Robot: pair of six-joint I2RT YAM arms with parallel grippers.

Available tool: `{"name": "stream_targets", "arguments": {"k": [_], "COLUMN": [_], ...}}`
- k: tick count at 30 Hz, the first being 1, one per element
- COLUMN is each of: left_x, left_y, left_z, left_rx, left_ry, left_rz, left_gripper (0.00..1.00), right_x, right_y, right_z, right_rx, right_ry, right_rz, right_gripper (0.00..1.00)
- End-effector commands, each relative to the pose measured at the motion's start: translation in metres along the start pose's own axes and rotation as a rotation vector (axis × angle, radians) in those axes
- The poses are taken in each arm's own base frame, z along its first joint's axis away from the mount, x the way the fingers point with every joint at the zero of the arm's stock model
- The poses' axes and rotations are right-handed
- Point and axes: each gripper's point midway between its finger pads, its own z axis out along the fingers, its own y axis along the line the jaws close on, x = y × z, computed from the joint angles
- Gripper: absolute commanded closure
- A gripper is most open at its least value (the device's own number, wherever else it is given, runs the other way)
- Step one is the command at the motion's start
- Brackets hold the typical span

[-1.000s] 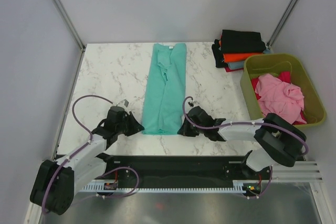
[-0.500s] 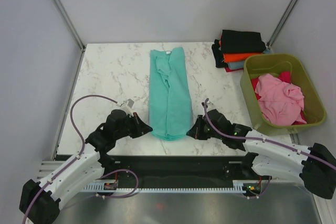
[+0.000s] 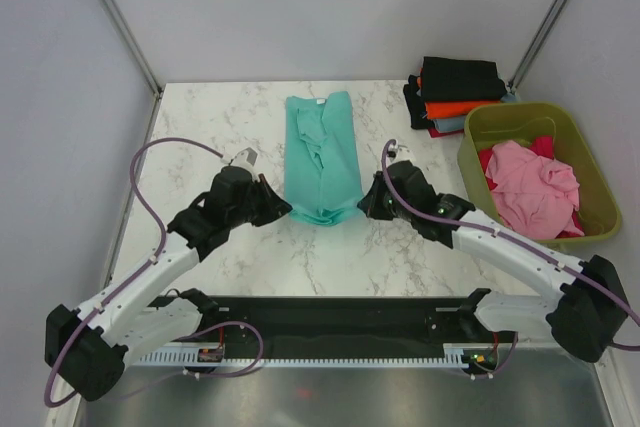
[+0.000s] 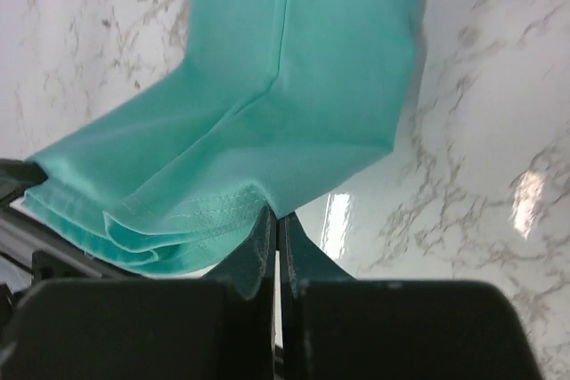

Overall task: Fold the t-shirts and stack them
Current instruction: Fold the tshirt

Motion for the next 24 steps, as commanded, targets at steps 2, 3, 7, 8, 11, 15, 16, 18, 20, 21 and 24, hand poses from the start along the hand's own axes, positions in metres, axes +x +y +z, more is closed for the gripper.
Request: {"name": "stream_targets", "arguments": {"k": [2, 3, 7, 8, 11, 15, 16, 18, 20, 21, 24], "left_x": [-0.049, -0.058, -0.092, -0.103, -0.121, -0.138, -0.137, -0.148, -0.152, -0.155, -0.157], "left_y": [-0.009, -0.013, -0.007, -0.010, -0.002, 0.005, 0.014, 0.012, 0.017, 0.018, 0.023], "left_z": [0.009, 0.015, 0.033, 0.036, 0.054, 0.079, 0.090, 0.100, 0.116, 0.121, 0.145], "left_rx": [-0.075, -0.087, -0.146, -0.145, -0.156, -0.161, -0.174, -0.159, -0.159, -0.156, -0.140], "left_ry": [-0.111, -0.117, -0.145, -0.155, -0.143, -0.114, -0.087, -0.081, -0.050, -0.044, -0.005], "left_rz": [0.064, 0.068, 0.077, 0.074, 0.056, 0.046, 0.044, 0.046, 0.044, 0.045, 0.056], "left_gripper": [0.98, 0.98, 0.98, 0.98, 0.98, 0.98, 0.98, 0.98, 0.98, 0.98, 0.97], "right_x": [-0.067, -0.074, -0.099, -0.113, -0.128, -0.145, -0.141, -0.151, -0.154, -0.155, -0.156], "right_y": [0.001, 0.002, 0.000, 0.003, -0.003, -0.014, -0.015, -0.017, -0.022, -0.023, -0.026], "right_z": [0.014, 0.018, 0.047, 0.049, 0.069, 0.091, 0.101, 0.108, 0.121, 0.126, 0.144], "right_rx": [0.044, 0.042, 0.065, 0.062, 0.077, 0.088, 0.077, 0.077, 0.075, 0.072, 0.055], "right_ry": [-0.099, -0.100, -0.078, -0.097, -0.087, -0.075, -0.047, -0.055, -0.039, -0.035, -0.005], "right_rz": [-0.087, -0.096, -0.125, -0.124, -0.125, -0.109, -0.104, -0.096, -0.088, -0.088, -0.082], "right_gripper": [1.00, 1.00, 1.00, 1.00, 1.00, 1.00, 1.00, 1.00, 1.00, 1.00, 1.00]}}
